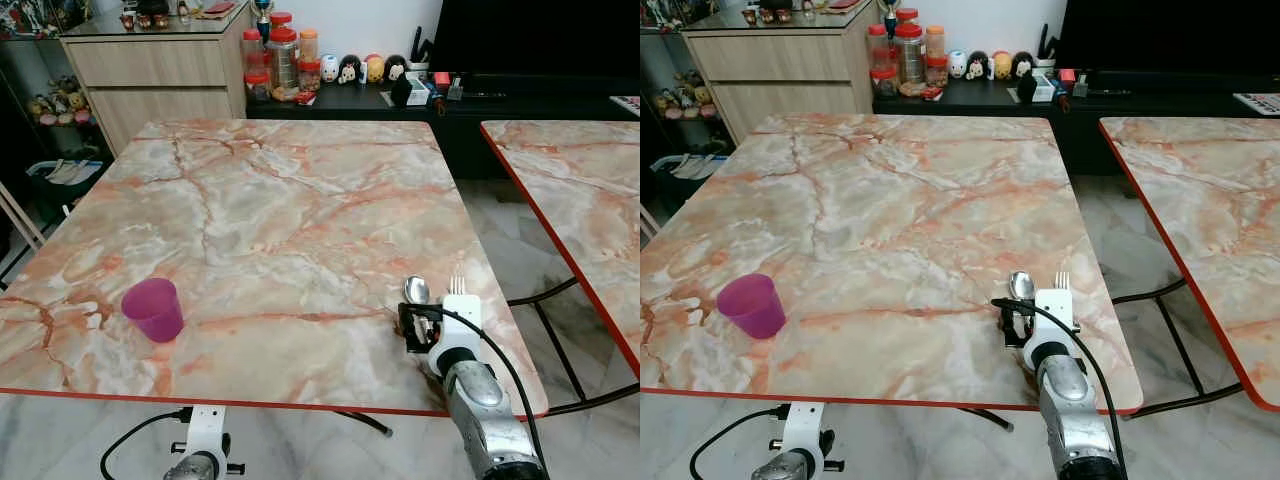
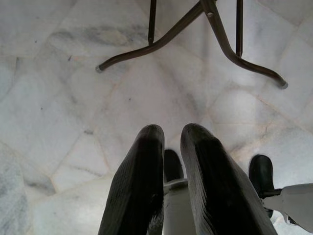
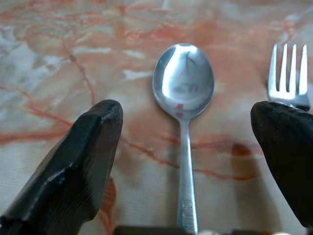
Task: Setting the table
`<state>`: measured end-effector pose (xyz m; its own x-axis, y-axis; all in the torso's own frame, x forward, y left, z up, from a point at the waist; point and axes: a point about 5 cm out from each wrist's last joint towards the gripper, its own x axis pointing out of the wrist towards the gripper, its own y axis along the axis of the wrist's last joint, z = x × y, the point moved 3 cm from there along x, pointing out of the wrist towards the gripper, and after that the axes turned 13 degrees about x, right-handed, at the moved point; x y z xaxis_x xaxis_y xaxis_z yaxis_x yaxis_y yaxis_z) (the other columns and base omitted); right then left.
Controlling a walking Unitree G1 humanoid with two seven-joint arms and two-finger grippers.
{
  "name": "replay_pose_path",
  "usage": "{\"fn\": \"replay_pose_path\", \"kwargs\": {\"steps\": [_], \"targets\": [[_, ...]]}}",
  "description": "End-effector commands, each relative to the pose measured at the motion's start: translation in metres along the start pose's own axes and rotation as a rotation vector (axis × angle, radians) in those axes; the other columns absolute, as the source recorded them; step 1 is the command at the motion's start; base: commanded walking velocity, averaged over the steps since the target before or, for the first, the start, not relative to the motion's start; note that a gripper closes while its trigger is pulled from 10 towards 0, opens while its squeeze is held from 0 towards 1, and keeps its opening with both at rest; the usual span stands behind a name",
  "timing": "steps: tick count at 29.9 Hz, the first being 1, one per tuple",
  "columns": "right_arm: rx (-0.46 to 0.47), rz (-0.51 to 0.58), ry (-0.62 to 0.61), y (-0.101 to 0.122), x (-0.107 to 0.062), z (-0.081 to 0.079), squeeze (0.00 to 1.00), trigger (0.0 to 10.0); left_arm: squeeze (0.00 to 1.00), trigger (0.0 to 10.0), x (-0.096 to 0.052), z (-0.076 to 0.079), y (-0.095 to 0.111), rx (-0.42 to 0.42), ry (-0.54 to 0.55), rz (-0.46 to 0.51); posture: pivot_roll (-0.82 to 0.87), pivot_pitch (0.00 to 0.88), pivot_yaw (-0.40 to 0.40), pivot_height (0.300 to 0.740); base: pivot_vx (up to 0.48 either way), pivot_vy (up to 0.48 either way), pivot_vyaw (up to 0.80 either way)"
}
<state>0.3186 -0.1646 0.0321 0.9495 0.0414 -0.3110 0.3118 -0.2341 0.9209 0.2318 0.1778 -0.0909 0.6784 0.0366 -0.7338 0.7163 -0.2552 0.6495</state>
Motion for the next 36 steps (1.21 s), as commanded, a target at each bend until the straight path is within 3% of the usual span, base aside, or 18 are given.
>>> {"fn": "replay_pose_path", "kwargs": {"steps": [1,17,18,19,20,21,22,36], "targets": [[0.001,0.011,0.012,0.009,0.002,-0.006,0.0,10.0,0.0,10.0,0.0,0.0,-0.001,-0.002,-0.006,-0.015,-0.09,0.0,-0.01,0.74,0.0,0.0,0.0],[-0.007,-0.113,-0.04,-0.009,-0.004,-0.005,0.0,10.0,0.0,10.0,0.0,-0.001,-0.003,-0.007,-0.016,-0.027,-0.09,0.0,-0.009,0.74,0.0,0.0,0.0],[-0.013,-0.121,-0.043,-0.009,-0.004,-0.005,0.0,8.6,0.0,10.0,0.0,-0.001,-0.003,-0.008,-0.018,-0.028,-0.1,0.0,-0.009,0.74,0.0,0.0,0.0],[-0.019,-0.129,-0.047,-0.01,-0.004,-0.004,0.0,4.8,0.0,10.0,0.0,0.0,-0.003,-0.01,-0.021,-0.029,-0.1,0.0,-0.01,0.74,0.0,0.0,0.0],[-0.021,-0.132,-0.051,-0.01,-0.004,-0.004,0.0,4.2,0.0,10.0,0.0,0.0,-0.003,-0.011,-0.021,-0.03,-0.1,0.0,-0.01,0.74,0.0,0.0,0.0],[-0.021,-0.135,-0.052,-0.011,-0.004,-0.004,0.0,0.6,0.0,10.0,0.0,0.0,-0.003,-0.012,-0.022,-0.031,-0.1,0.0,-0.01,0.74,0.0,0.0,0.0],[-0.023,-0.14,-0.052,-0.011,-0.005,-0.004,0.0,0.0,0.0,10.0,0.0,0.0,-0.003,-0.013,-0.023,-0.031,-0.09,0.0,-0.011,0.74,0.0,0.0,0.0],[-0.032,-0.185,-0.059,-0.015,-0.006,-0.004,0.0,0.0,0.0,10.0,0.0,0.0,-0.005,-0.023,-0.029,-0.043,-0.09,0.0,-0.01,0.74,0.0,0.0,0.0]]}}
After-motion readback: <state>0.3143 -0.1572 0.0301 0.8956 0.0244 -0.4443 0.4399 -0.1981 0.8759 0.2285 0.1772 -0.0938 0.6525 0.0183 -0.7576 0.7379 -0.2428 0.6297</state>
